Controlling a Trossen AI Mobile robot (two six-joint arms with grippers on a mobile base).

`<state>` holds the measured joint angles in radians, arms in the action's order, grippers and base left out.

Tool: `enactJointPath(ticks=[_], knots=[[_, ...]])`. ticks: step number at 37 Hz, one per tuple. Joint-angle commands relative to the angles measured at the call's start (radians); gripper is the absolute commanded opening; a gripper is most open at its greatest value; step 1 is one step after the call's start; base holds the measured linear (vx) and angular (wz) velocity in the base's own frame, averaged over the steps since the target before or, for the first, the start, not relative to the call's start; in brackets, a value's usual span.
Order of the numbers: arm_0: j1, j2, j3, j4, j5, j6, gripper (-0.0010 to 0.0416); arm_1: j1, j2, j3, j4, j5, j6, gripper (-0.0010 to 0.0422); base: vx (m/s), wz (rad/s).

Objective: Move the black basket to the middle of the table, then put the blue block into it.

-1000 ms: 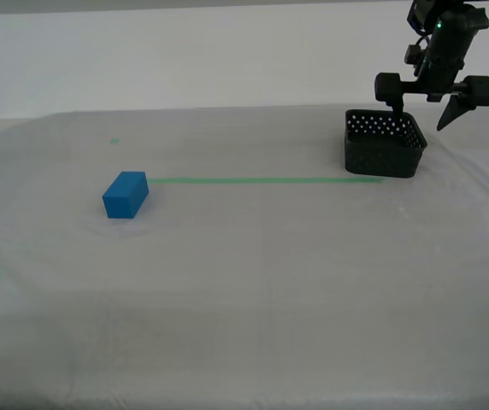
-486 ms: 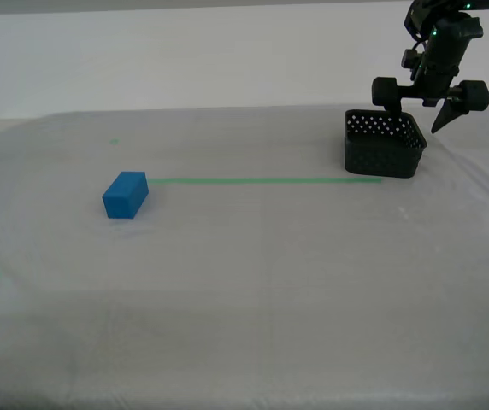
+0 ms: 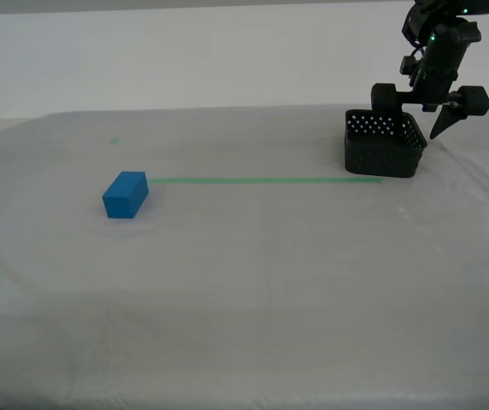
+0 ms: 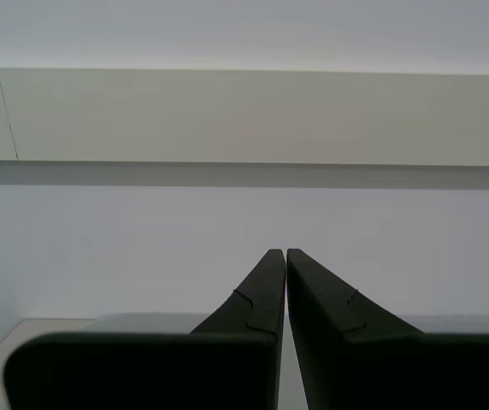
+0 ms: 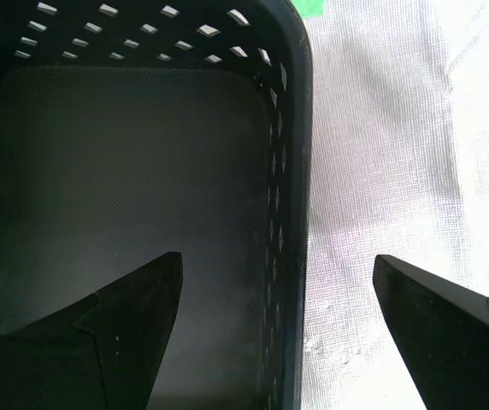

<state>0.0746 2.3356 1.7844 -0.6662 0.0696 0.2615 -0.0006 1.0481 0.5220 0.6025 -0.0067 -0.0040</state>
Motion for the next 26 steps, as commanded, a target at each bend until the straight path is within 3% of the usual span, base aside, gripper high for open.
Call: enactJointPath(ticks=[1, 20, 26], knots=[[0.002, -0.001, 0.000, -0.014, 0.003, 0.001, 0.0313, 0.000, 0.000, 0.001, 0.005, -0.001, 0.002, 0.0000, 0.000, 0.000], [0.012, -0.001, 0.000, -0.084, 0.003, 0.002, 0.0291, 0.000, 0.000, 0.001, 0.005, -0.001, 0.002, 0.0000, 0.000, 0.000], [0.013, -0.001, 0.000, -0.094, 0.003, 0.004, 0.0255, 0.000, 0.000, 0.001, 0.005, -0.001, 0.002, 0.0000, 0.000, 0.000]])
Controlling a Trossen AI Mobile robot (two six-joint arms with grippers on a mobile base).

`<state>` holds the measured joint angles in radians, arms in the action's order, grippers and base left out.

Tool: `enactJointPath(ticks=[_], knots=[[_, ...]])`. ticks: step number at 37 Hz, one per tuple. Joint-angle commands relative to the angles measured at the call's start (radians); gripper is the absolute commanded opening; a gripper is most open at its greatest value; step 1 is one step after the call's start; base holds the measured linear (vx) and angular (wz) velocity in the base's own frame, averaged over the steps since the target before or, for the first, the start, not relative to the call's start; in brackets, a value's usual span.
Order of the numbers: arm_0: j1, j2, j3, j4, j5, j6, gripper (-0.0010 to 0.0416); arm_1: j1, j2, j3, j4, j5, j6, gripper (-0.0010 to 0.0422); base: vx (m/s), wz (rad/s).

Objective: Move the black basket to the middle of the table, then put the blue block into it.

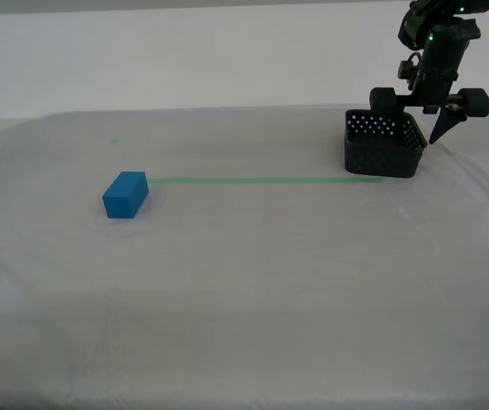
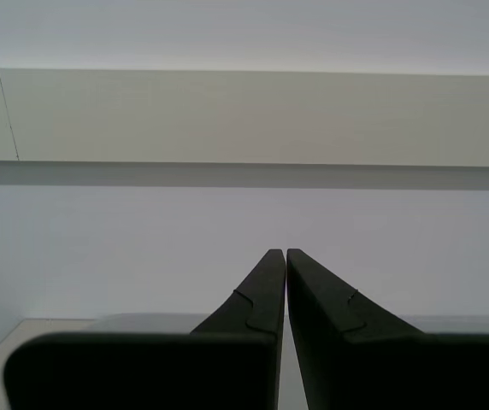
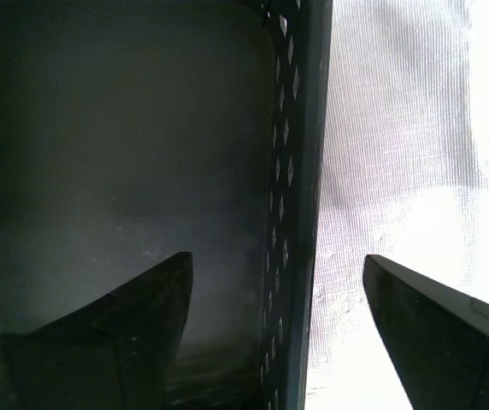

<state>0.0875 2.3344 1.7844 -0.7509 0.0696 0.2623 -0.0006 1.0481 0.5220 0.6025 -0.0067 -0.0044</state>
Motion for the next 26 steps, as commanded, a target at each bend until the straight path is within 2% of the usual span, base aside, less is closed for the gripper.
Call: enactJointPath(ticks=[1, 7, 19, 26], knots=[[0.001, 0.000, 0.000, -0.012, 0.002, 0.003, 0.0245, 0.000, 0.000, 0.001, 0.005, -0.001, 0.002, 0.0000, 0.000, 0.000], [0.003, 0.000, 0.000, -0.013, -0.001, 0.003, 0.0173, 0.000, 0.000, 0.001, 0.005, -0.001, 0.002, 0.0000, 0.000, 0.000], [0.006, 0.000, 0.000, -0.013, 0.000, -0.003, -0.0004, 0.000, 0.000, 0.001, 0.005, -0.001, 0.002, 0.0000, 0.000, 0.000], [0.008, 0.000, 0.000, -0.016, 0.000, -0.012, -0.0002, 0.000, 0.000, 0.001, 0.005, -0.001, 0.002, 0.0000, 0.000, 0.000]])
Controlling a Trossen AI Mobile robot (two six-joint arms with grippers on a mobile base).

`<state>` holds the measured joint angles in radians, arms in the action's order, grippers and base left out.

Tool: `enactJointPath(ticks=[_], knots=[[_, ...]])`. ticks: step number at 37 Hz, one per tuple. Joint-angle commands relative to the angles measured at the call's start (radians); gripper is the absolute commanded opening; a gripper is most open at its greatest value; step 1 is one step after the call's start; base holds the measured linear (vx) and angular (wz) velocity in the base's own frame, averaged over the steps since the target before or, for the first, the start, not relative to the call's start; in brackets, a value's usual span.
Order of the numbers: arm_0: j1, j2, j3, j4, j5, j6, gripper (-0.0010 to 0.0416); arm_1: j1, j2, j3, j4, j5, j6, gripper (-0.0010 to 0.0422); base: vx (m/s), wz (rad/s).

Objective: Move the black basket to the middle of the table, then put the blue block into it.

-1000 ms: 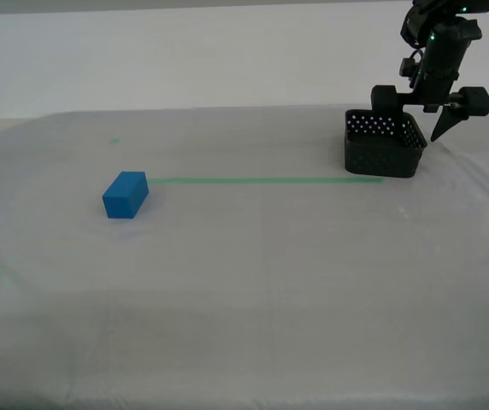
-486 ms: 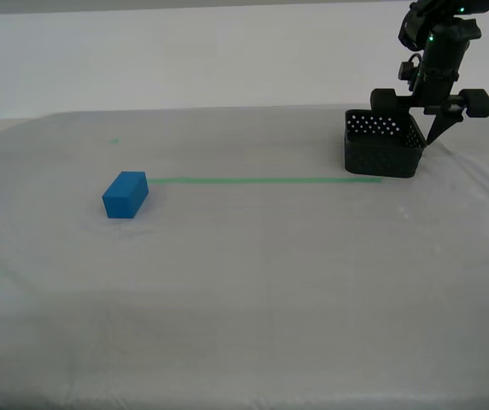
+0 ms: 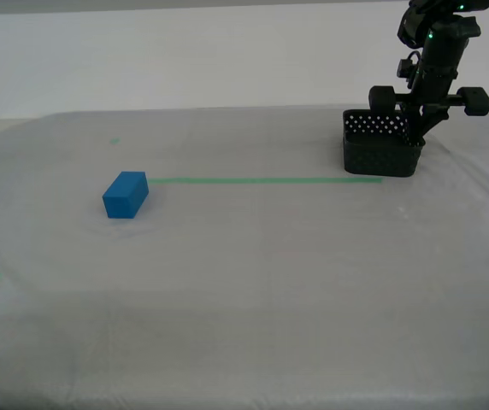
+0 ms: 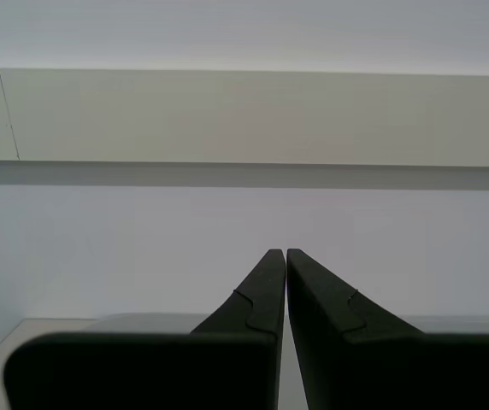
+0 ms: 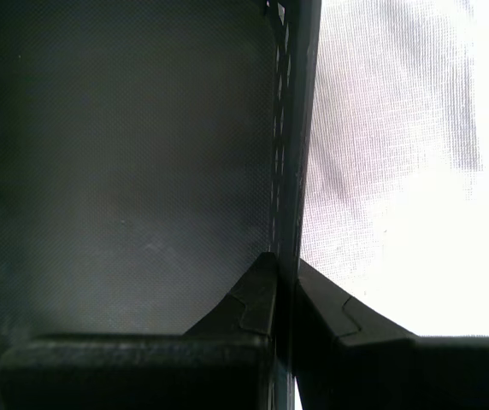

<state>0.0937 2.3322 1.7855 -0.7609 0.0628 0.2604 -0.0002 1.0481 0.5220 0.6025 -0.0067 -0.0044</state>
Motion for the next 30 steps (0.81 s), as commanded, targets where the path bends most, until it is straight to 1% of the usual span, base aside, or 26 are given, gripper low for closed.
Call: enactJointPath(ticks=[1, 13, 18, 23, 30], knots=[[0.002, 0.002, -0.001, -0.006, 0.006, -0.012, 0.0001, 0.000, 0.000, 0.001, 0.005, 0.000, 0.002, 0.0000, 0.000, 0.000], [0.014, -0.028, -0.001, -0.037, 0.006, -0.025, -0.0001, 0.000, 0.000, 0.001, 0.005, -0.001, 0.002, 0.0000, 0.000, 0.000], [0.027, -0.058, -0.001, -0.055, 0.006, -0.025, -0.0001, 0.000, 0.000, 0.001, 0.005, -0.001, 0.002, 0.0000, 0.000, 0.000], [0.048, -0.091, -0.001, -0.071, 0.006, -0.024, -0.0001, 0.000, 0.000, 0.001, 0.005, -0.001, 0.002, 0.0000, 0.000, 0.000], [0.098, -0.135, -0.001, -0.086, 0.006, -0.019, -0.0001, 0.000, 0.000, 0.001, 0.005, 0.000, 0.002, 0.0000, 0.000, 0.000]])
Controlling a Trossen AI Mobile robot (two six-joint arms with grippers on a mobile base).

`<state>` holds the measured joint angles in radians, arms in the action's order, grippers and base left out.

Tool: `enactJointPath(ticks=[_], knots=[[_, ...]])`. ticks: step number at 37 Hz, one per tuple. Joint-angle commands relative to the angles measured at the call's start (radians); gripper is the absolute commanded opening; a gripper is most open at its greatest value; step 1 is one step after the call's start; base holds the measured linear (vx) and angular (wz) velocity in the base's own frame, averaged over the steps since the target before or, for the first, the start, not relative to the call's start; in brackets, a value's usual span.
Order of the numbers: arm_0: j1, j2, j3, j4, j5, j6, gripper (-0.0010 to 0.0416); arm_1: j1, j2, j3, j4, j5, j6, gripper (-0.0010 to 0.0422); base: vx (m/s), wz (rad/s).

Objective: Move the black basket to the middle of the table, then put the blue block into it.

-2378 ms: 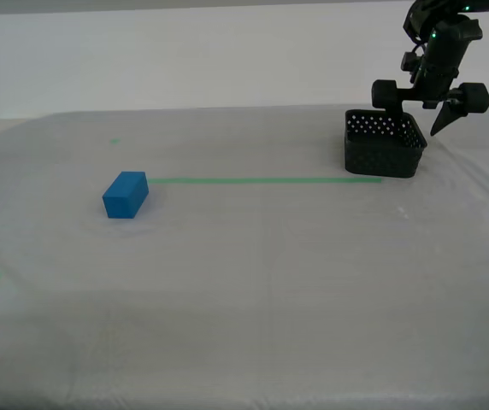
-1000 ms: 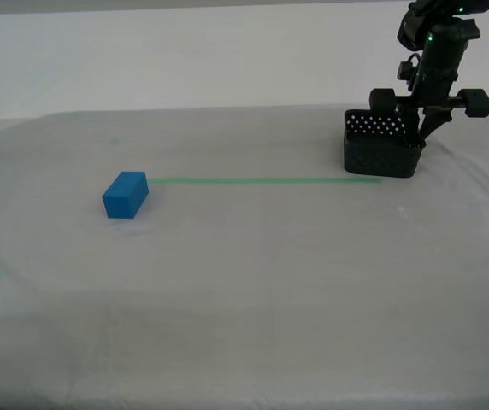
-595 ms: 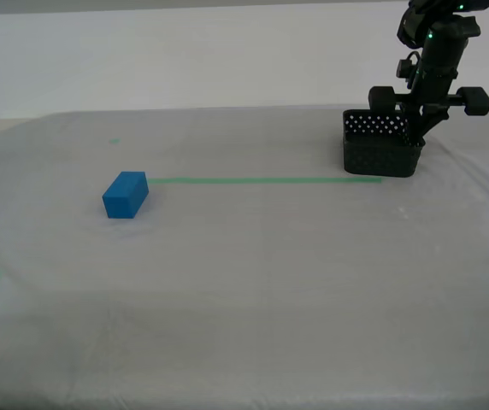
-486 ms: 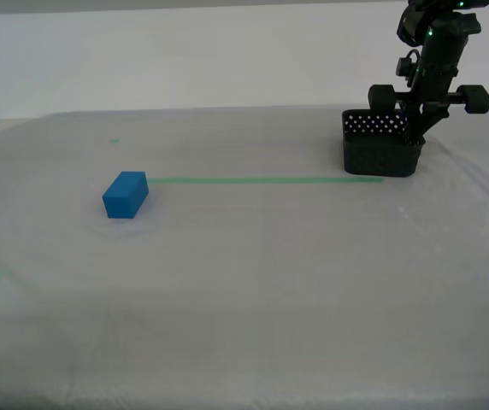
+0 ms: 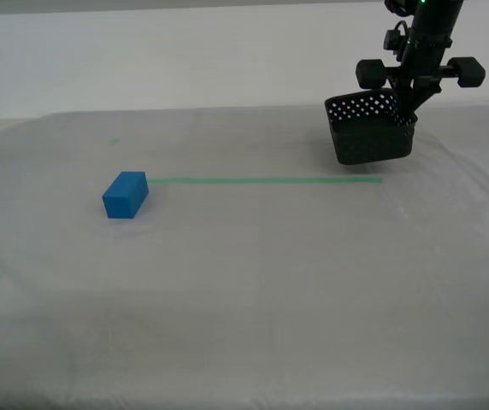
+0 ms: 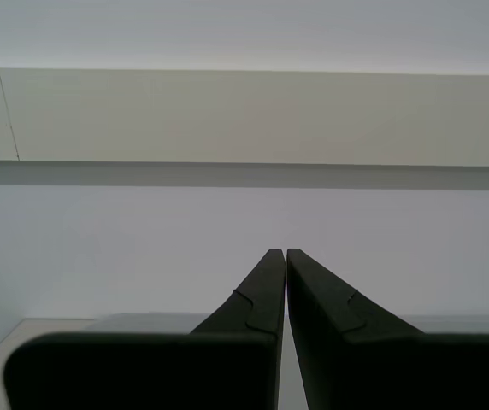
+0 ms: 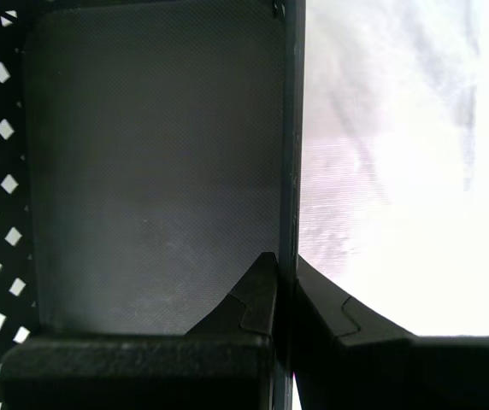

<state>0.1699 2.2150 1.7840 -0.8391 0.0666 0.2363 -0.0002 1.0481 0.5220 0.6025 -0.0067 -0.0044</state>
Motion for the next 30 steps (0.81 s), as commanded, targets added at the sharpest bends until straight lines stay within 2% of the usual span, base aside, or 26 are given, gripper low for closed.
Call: enactJointPath(ticks=[1, 7, 17, 24, 30], knots=[[0.031, -0.024, 0.001, -0.010, 0.002, 0.007, -0.0001, 0.000, 0.000, 0.001, 0.005, 0.000, 0.002, 0.0000, 0.000, 0.000], [0.097, -0.055, 0.001, -0.033, 0.002, 0.040, -0.0001, 0.000, 0.000, 0.001, 0.005, -0.001, 0.002, 0.0000, 0.000, 0.000], [0.214, -0.080, 0.001, -0.034, 0.002, 0.163, -0.0001, 0.000, 0.000, 0.001, 0.005, -0.001, 0.002, 0.0000, 0.000, 0.000], [0.298, -0.079, 0.001, -0.035, 0.002, 0.201, -0.0001, 0.000, 0.000, 0.001, 0.005, -0.001, 0.002, 0.0000, 0.000, 0.000], [0.356, -0.079, 0.001, -0.033, -0.002, 0.248, -0.0001, 0.000, 0.000, 0.001, 0.005, 0.000, 0.002, 0.0000, 0.000, 0.000]])
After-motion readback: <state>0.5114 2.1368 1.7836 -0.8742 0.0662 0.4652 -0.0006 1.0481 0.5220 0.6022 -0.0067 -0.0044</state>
